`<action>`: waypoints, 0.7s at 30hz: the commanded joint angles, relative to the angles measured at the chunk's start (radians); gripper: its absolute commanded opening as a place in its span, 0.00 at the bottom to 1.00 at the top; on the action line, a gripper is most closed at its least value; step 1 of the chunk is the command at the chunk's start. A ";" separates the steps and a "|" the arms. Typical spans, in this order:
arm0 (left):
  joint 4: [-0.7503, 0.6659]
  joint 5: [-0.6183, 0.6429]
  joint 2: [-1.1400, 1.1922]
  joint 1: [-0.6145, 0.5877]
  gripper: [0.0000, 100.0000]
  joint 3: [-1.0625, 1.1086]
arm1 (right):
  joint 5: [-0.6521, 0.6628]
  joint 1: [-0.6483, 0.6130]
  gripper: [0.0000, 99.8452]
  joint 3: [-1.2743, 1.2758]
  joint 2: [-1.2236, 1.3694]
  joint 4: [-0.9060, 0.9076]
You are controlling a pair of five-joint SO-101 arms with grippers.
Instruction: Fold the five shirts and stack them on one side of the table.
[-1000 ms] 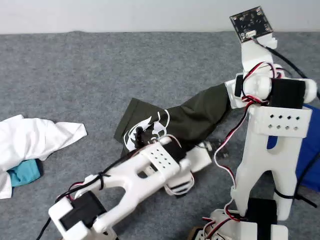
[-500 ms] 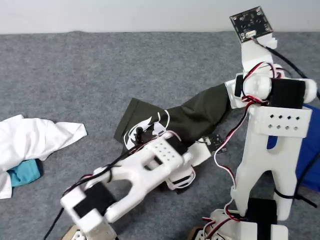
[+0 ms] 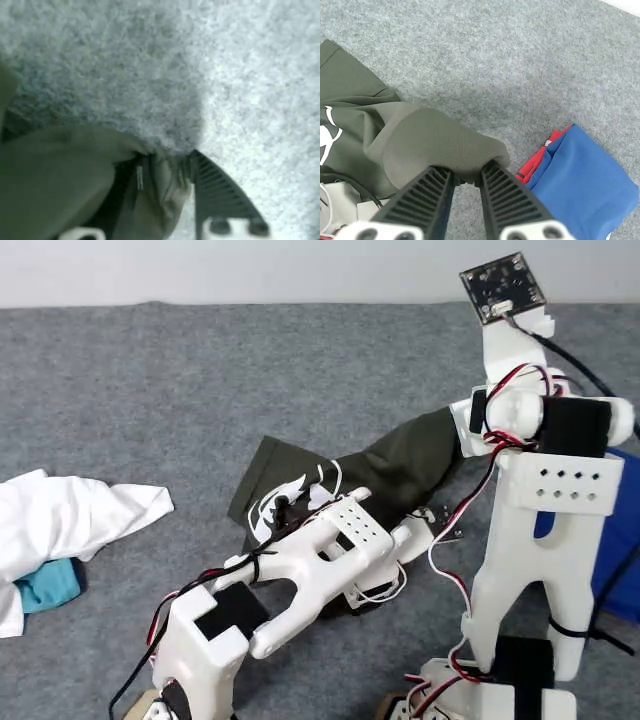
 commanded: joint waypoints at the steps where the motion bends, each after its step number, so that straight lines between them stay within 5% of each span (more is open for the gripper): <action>1: 0.009 0.005 0.008 -0.002 0.06 -0.008 | -0.008 0.016 0.01 -0.048 -0.013 0.004; 6: 0.054 0.003 -0.035 -0.011 0.00 -0.016 | -0.008 0.081 0.01 -0.051 -0.013 -0.002; 12: 0.126 0.003 -0.367 -0.015 0.00 -0.010 | 0.043 0.136 0.01 -0.051 -0.013 0.002; 21: 0.133 -0.005 -0.818 -0.302 0.00 -0.016 | 0.063 0.136 0.01 -0.054 -0.022 0.004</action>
